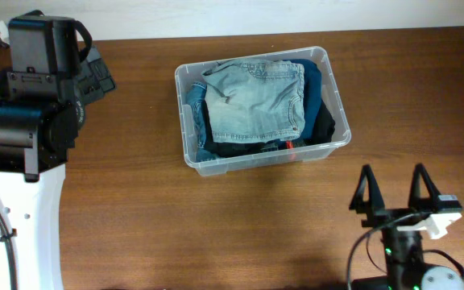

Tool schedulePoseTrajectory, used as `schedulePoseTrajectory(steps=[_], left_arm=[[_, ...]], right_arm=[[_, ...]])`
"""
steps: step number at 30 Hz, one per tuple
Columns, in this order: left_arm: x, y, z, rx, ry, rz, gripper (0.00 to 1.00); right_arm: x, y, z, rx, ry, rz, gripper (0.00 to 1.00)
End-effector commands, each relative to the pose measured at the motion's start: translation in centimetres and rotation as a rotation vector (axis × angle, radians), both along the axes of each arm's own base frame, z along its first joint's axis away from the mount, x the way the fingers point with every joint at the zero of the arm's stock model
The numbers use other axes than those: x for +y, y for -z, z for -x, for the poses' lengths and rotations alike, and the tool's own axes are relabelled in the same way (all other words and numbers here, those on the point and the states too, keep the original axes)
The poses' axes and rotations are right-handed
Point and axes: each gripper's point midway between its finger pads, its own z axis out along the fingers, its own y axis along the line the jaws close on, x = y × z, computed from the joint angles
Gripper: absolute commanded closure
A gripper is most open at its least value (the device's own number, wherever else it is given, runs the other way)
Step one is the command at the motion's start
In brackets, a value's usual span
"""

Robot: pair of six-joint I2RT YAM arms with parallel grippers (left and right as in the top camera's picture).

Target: Pack container

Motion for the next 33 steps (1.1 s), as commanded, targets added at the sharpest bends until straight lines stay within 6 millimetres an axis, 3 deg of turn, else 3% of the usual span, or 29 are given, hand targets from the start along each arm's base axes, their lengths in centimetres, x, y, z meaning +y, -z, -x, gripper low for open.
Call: schedulePoseTrajectory(steps=[1, 15, 20, 25, 30, 33], left_arm=[[0.4, -0.1, 0.0, 0.0, -0.009, -0.015, 0.01], [0.4, -0.1, 0.0, 0.0, -0.009, -0.015, 0.01], [0.4, -0.1, 0.0, 0.0, -0.009, -0.015, 0.01], [0.4, -0.1, 0.0, 0.0, -0.009, -0.015, 0.01], [0.4, -0.1, 0.0, 0.0, -0.009, -0.015, 0.01], [0.4, -0.1, 0.0, 0.0, -0.009, -0.015, 0.01]], right_arm=[[0.3, 1.3, -0.8, -0.047, -0.015, -0.002, 0.02], [-0.9, 6.8, -2.5, -0.01, 0.041, 0.019, 0.02], [-0.9, 10.1, -3.2, 0.075, 0.043, 0.025, 0.01], [-0.6, 11.6, -3.4, 0.136, 0.038, 0.107, 0.02], [-0.6, 15.4, -3.4, 0.288, 0.029, 0.171, 0.02], [-0.5, 15.3, -3.4, 0.282, 0.022, 0.16, 0.02]])
